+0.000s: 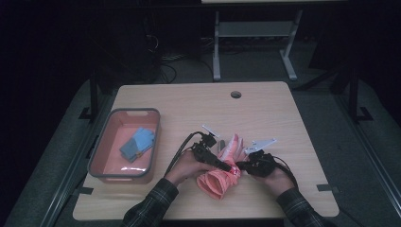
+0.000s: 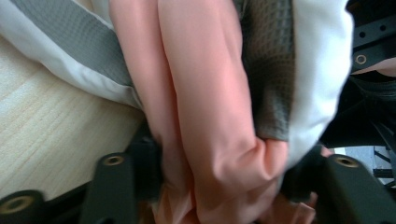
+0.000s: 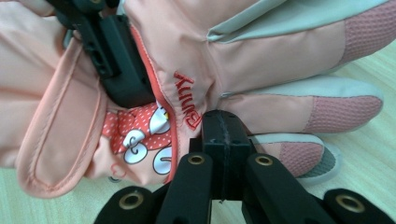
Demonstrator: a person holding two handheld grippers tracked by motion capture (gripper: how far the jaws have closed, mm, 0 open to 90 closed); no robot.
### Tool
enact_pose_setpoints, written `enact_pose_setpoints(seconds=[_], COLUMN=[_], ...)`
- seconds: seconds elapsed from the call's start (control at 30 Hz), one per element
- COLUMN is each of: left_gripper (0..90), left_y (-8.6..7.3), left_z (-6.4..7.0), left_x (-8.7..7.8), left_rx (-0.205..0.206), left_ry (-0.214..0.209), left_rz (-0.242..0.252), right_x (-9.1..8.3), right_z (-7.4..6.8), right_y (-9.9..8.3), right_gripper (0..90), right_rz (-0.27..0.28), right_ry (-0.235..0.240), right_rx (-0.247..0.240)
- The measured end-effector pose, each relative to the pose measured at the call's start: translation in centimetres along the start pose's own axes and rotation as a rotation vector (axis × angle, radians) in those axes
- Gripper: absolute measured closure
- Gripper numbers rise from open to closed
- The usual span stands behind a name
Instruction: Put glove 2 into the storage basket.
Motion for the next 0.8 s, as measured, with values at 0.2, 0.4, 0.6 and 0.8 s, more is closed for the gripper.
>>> enact_pose_setpoints(seconds=[0.2,0.4,0.6,0.8], left_gripper=[56.8,59.5,59.4,59.5], left_y=[0.1,0.1,0.6,1.0], left_z=[0.3,0.5,0.6,0.8], left_x=[-0.3,-1.1,-2.3,-3.6], left_rx=[0.035,0.042,0.061,0.074], left_ry=[0.03,0.03,0.06,0.084], left_rz=[0.006,0.026,0.038,0.051], right_x=[-0.1,-1.0,-2.6,-3.7], right_z=[0.2,0.4,1.2,3.3], right_y=[0.1,0.4,0.9,0.2], right_gripper=[90.0,90.0,65.5,35.7], right_rz=[0.005,0.061,0.123,0.172], right_ry=[0.013,0.041,0.051,-0.037], right_rx=[0.008,0.021,0.068,0.101])
Point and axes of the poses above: each handheld gripper's, and its own axes: x roughly forward along the jaws, y roughly out of its top, z roughly to its right, the point moved 6 cm from there along x, roughly forward along the jaws, and after that the axes turned 11 degrees about x, right-handed, at the moved point
